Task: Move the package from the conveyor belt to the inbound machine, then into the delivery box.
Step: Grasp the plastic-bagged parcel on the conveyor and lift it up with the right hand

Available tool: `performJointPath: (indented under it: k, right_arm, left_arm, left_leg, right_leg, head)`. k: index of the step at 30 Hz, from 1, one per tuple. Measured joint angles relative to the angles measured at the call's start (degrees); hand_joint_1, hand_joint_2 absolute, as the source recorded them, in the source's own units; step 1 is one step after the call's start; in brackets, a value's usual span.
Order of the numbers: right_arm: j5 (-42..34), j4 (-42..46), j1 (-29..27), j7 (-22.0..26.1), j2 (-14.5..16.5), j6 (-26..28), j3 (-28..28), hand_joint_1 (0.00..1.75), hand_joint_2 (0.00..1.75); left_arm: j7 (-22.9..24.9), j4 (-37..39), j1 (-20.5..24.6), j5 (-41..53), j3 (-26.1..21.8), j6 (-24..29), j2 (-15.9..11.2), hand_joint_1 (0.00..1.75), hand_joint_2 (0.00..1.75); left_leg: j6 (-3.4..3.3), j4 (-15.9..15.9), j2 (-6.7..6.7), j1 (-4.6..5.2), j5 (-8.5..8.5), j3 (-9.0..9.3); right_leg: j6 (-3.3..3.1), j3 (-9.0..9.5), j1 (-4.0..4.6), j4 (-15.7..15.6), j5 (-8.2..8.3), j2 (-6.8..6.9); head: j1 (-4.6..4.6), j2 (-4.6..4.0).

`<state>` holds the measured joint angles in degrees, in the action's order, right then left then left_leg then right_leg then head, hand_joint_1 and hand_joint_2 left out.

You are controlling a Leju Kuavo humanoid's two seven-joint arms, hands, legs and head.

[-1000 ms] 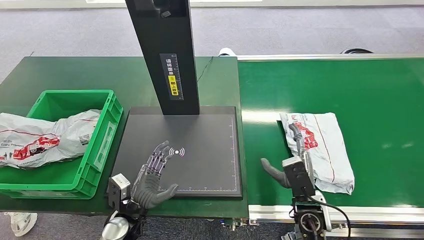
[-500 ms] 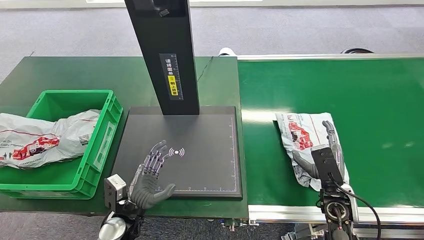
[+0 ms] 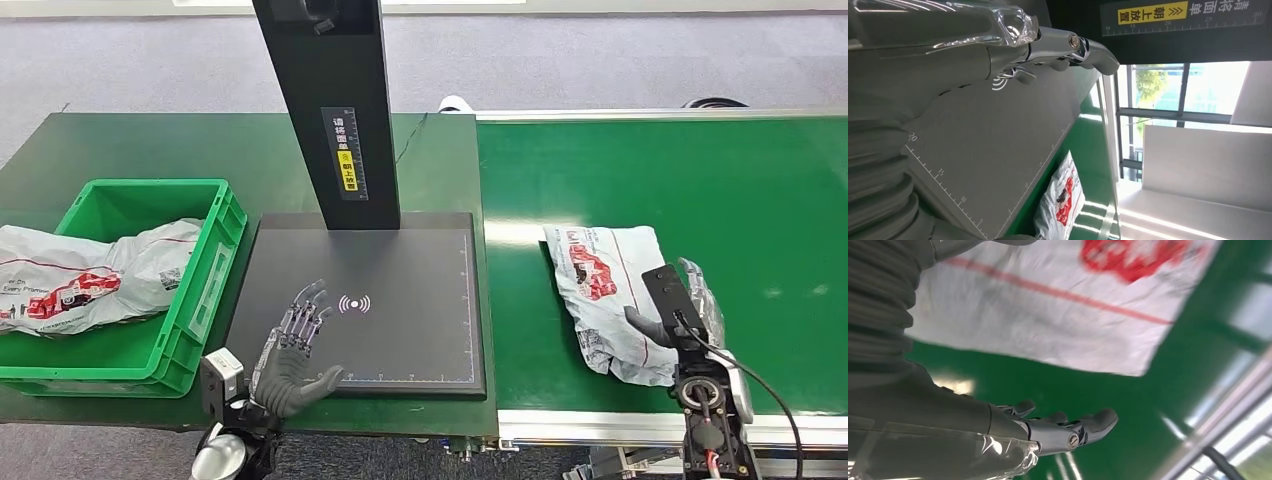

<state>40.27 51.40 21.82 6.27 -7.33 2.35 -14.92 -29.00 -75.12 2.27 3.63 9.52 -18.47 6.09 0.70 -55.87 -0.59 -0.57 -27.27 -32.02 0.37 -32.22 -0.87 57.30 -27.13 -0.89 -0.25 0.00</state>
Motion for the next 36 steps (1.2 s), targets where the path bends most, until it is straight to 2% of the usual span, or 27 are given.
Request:
performJointPath:
  k: [4,6,9,15,19,23,36]
  right_arm:
    - [5.07,-11.00,4.61,-4.27,-3.13,-6.46,0.28,0.00,1.75]
    - [7.24,-15.09,5.99,-6.16,-3.70,-9.39,1.29,0.00,1.75]
    - [8.98,-18.97,7.19,-7.56,-3.91,-10.65,2.80,0.00,1.75]
    - [9.68,-21.44,8.35,-7.60,-4.31,-11.63,4.61,0.00,1.75]
    - [8.53,-21.50,8.20,-4.25,-4.59,-14.69,5.70,0.00,1.75]
    - [5.91,-21.01,7.55,-1.37,-4.62,-15.48,6.30,1.75,1.75]
    - [4.28,-18.28,6.98,-1.20,-3.56,-14.16,8.20,1.75,1.75]
  left_arm:
    - [0.21,0.14,0.41,-0.35,-0.07,0.48,-0.54,0.00,1.75]
    - [0.26,0.45,0.86,-0.55,-0.09,1.18,-0.80,0.00,1.75]
    - [0.26,0.93,1.31,-1.16,-0.26,2.32,-1.19,0.00,1.75]
    - [1.85,0.47,0.33,-1.77,-1.03,3.03,-1.60,0.00,1.75]
    - [2.42,0.03,-0.11,-1.69,-1.51,3.05,-1.62,0.00,1.75]
    - [2.39,-0.01,-0.39,-1.71,-2.13,3.02,-1.69,0.00,1.75]
    - [2.27,-0.21,-1.17,-1.76,-2.93,2.88,-1.68,0.00,1.75]
  left_leg:
    - [0.00,0.00,-0.02,-0.01,0.00,0.00]
    - [0.00,0.00,-0.04,-0.02,0.00,0.00]
    - [0.00,0.01,-0.03,-0.04,0.00,0.00]
    - [0.00,0.01,-0.03,-0.02,0.00,0.00]
    - [0.00,0.00,-0.01,-0.01,0.00,0.00]
    - [0.00,0.00,0.05,-0.02,-0.01,0.03]
    - [0.00,0.00,-0.03,-0.04,0.00,0.02]
  right_leg:
    - [0.01,-0.01,0.01,0.00,0.00,0.03]
    - [0.00,-0.01,0.03,0.00,0.00,0.03]
    - [-0.01,-0.01,0.06,0.00,-0.01,0.03]
    - [0.00,0.00,0.04,0.00,-0.02,0.03]
    - [0.00,0.02,0.03,0.00,-0.01,0.03]
    - [0.00,0.02,0.04,0.00,0.00,0.01]
    - [0.00,0.02,0.06,0.00,-0.01,0.03]
  head:
    - [-0.02,0.00]
    - [-0.02,0.00]
    - [-0.02,0.00]
    - [-0.01,0.00]
    - [0.00,0.00]
    - [-0.02,0.00]
    - [-0.01,0.00]
